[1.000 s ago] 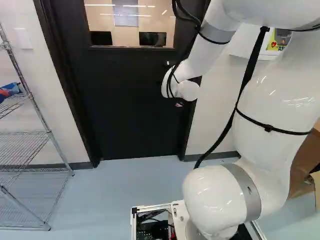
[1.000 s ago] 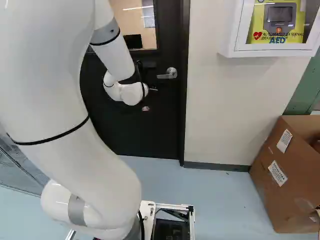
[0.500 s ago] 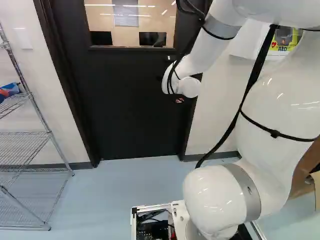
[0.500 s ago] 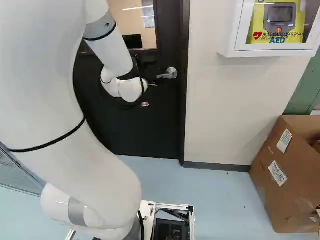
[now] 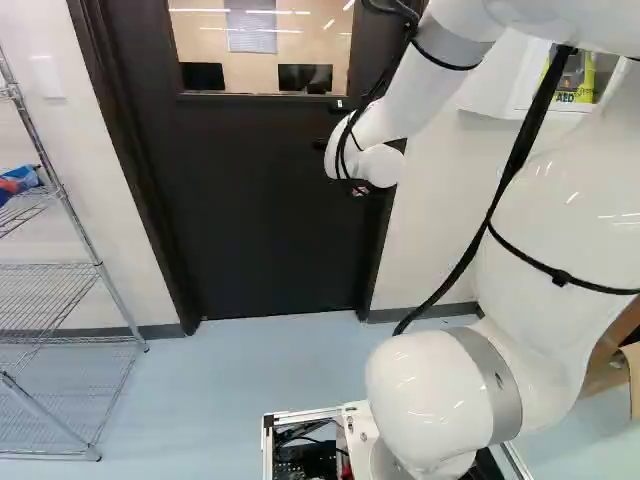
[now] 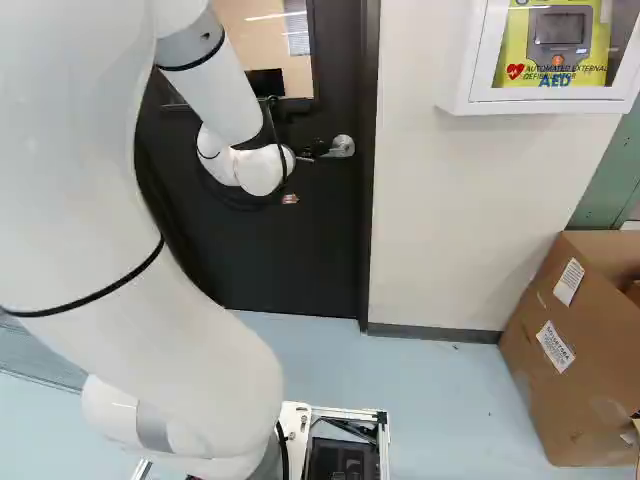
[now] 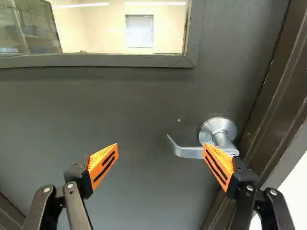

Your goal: Open the door and move inside

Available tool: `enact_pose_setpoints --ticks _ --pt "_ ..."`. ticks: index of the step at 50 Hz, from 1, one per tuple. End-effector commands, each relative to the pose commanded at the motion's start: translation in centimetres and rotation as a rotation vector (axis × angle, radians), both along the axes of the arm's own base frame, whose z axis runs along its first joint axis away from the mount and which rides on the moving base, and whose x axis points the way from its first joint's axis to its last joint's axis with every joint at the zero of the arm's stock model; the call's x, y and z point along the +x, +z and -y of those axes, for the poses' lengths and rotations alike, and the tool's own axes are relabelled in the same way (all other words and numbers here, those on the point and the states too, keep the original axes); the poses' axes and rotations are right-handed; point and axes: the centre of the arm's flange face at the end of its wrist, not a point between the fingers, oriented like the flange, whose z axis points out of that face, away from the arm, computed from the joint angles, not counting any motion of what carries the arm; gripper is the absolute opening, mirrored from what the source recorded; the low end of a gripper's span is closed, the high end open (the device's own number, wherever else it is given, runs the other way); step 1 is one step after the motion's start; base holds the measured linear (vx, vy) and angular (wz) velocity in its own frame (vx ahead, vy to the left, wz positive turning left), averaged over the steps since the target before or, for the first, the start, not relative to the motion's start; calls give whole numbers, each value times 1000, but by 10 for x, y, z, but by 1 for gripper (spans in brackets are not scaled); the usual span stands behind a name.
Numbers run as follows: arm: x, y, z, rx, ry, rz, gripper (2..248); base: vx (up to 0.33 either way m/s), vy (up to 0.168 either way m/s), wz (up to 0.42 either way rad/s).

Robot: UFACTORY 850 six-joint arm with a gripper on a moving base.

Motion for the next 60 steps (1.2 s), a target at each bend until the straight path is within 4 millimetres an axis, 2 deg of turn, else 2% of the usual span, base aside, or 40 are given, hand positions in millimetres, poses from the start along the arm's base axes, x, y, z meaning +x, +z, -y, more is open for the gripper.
enact_pose_setpoints --ticks 35,46,60 --pt "19 30 15 12 -42 14 247 0 0 0" --pt "28 23 19 13 -51 -4 247 0 0 0" --pt "53 7 21 13 -54 -31 247 0 0 0"
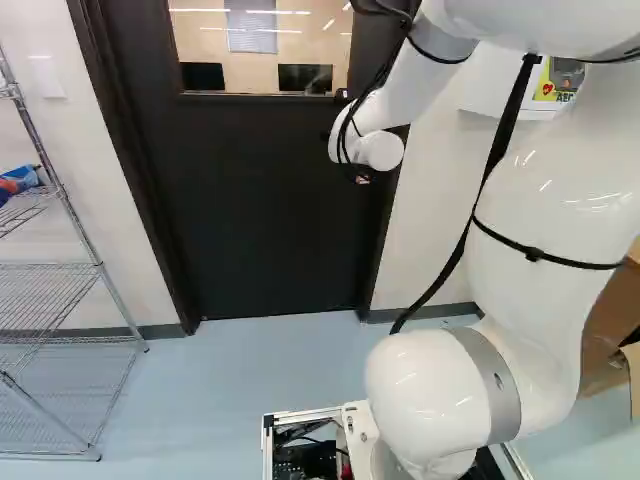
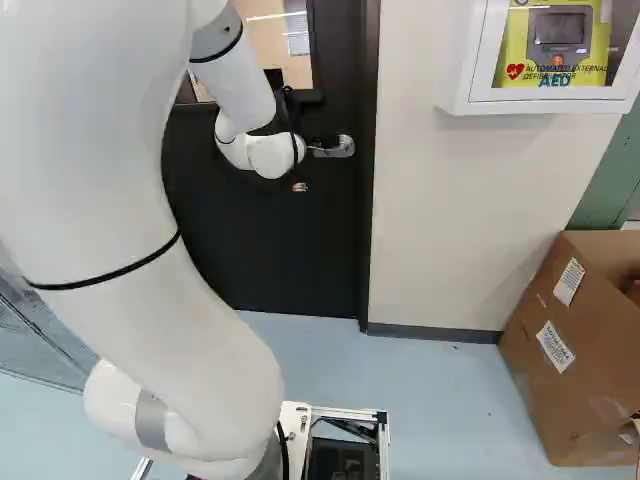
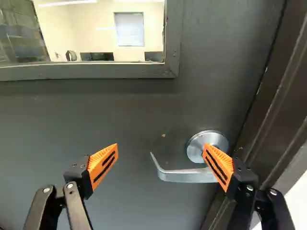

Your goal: Open the door and move inside

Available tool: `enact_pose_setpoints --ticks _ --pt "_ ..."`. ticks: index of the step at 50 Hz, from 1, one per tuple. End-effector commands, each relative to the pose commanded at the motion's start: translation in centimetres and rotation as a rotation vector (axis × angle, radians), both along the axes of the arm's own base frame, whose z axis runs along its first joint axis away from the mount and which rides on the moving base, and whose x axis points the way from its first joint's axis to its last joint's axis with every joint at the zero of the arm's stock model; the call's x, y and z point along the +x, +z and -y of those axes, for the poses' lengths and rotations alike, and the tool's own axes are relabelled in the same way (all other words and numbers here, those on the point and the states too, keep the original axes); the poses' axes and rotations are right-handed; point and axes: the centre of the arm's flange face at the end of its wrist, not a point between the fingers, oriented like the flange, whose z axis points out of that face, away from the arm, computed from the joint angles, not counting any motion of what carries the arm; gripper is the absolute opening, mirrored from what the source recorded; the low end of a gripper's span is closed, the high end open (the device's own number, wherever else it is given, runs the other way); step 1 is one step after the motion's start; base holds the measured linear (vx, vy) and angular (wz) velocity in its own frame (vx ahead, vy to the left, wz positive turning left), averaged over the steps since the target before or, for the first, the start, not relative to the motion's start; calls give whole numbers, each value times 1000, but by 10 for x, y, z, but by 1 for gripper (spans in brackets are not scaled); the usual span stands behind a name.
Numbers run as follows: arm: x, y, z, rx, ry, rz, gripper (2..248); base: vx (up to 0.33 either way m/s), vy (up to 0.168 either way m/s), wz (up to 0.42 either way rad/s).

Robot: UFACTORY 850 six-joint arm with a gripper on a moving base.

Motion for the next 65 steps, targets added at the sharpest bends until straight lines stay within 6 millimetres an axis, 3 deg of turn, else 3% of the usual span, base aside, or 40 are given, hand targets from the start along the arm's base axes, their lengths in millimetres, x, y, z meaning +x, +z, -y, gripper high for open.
enact_pose_setpoints --ticks 65 --pt "9 -68 0 4 0 -130 247 0 0 0"
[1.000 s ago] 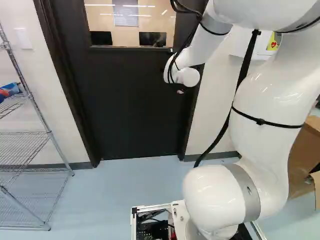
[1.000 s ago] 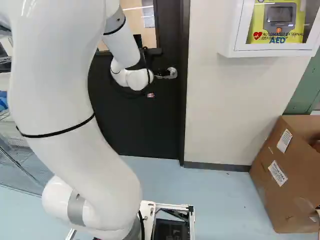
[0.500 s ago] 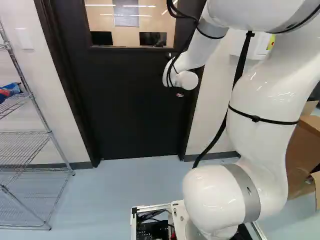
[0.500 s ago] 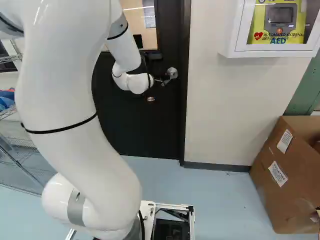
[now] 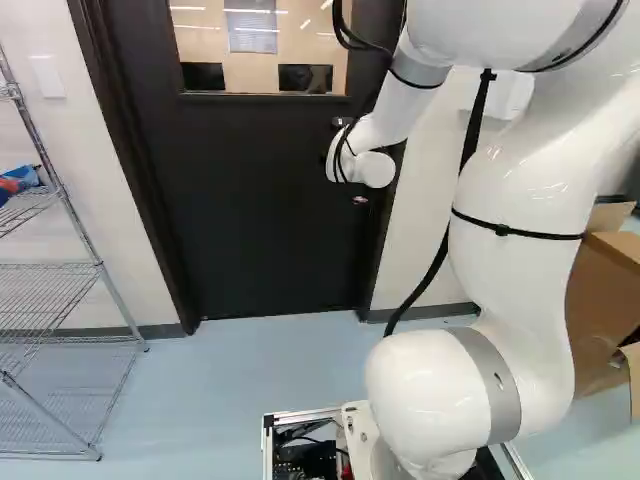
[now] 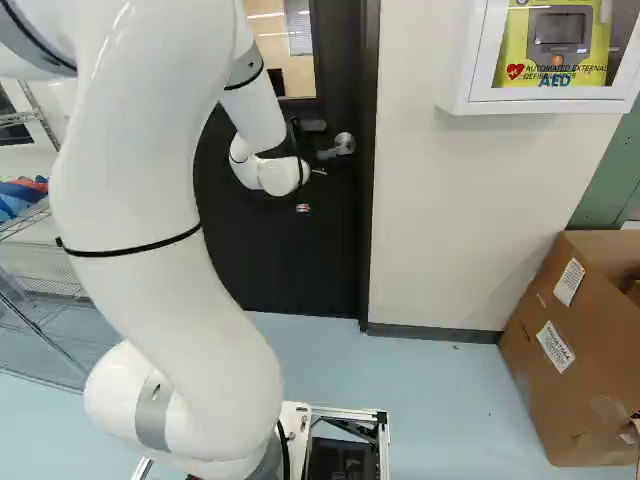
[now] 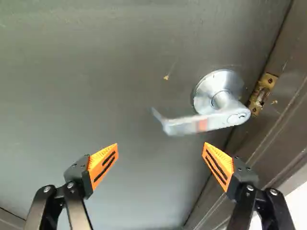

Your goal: Open the door and move inside

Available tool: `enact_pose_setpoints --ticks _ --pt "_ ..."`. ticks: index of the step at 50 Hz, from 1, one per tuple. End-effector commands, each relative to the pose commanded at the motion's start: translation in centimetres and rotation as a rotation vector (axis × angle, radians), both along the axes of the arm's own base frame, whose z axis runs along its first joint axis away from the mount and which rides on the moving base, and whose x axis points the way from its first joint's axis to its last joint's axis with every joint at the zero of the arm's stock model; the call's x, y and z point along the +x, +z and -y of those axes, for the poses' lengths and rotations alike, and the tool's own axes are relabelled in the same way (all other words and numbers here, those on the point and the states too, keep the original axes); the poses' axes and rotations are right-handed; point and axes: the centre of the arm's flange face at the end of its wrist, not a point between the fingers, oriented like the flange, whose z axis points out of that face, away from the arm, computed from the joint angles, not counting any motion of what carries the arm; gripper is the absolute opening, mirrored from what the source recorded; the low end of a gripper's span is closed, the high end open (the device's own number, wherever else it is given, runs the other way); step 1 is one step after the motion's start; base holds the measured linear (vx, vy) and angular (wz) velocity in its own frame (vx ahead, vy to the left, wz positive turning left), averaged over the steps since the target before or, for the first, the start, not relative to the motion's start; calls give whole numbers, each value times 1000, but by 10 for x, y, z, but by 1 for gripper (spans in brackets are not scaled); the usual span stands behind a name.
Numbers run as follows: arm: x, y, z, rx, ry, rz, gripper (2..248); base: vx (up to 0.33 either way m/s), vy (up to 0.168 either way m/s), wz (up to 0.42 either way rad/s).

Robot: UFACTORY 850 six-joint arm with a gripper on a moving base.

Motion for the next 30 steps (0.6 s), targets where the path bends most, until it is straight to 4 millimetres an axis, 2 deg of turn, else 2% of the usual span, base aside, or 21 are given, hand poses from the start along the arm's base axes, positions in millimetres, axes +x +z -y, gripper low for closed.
enact_pose_setpoints --ticks 15,30 --pt "2 -1 0 4 -5 -3 247 0 0 0" --pt "23 -9 2 47 -57 -60 247 0 0 0"
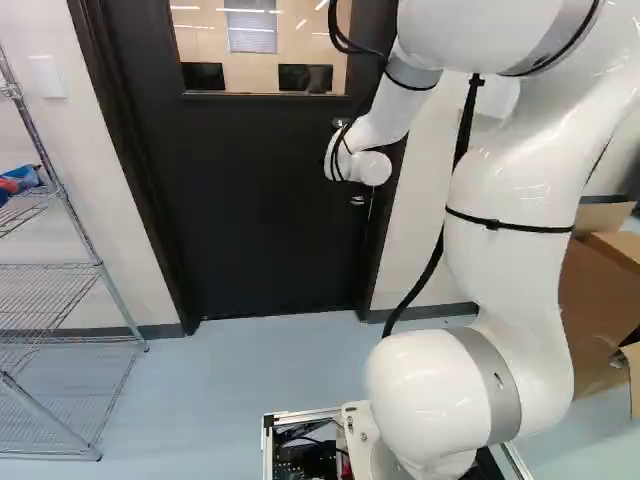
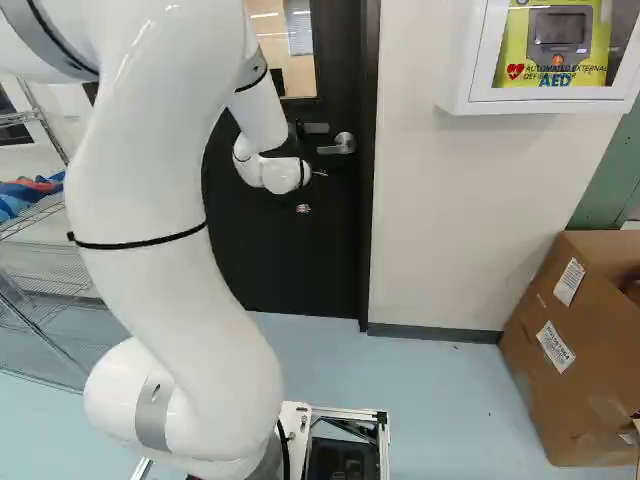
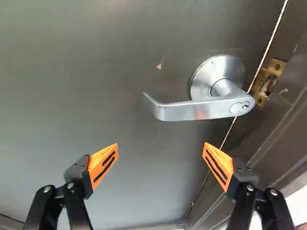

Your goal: Open the door and move inside

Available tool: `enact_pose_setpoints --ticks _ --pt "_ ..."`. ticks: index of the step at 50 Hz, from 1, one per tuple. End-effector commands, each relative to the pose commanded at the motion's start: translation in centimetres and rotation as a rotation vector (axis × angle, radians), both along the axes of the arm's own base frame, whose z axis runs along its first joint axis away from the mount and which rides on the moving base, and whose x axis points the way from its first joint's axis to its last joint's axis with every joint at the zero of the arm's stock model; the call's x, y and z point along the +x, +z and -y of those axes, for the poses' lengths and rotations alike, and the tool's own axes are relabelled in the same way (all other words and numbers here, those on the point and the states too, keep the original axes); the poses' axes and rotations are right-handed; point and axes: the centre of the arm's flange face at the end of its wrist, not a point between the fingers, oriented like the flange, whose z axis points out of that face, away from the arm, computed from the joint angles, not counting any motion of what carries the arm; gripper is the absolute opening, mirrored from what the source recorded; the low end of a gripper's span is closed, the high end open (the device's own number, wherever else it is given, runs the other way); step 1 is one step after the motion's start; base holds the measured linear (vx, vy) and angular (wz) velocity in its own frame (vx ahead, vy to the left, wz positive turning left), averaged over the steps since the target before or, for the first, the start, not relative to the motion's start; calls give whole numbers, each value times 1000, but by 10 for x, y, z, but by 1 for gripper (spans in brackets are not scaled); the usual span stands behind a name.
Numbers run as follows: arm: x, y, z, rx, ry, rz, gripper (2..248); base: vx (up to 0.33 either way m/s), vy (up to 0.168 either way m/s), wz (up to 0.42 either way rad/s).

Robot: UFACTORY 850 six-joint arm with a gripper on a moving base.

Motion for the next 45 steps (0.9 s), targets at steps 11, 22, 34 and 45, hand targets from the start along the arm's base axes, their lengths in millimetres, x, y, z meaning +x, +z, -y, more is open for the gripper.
enact_pose_setpoints --ticks 11,22,34,45 --pt "19 -8 -1 48 -47 -55 247 0 0 0" --pt "41 -8 -3 82 -91 -19 247 0 0 0" --pt "65 -4 -6 102 -133 70 247 0 0 0" --pt "85 -6 -12 106 -129 92 247 0 0 0"
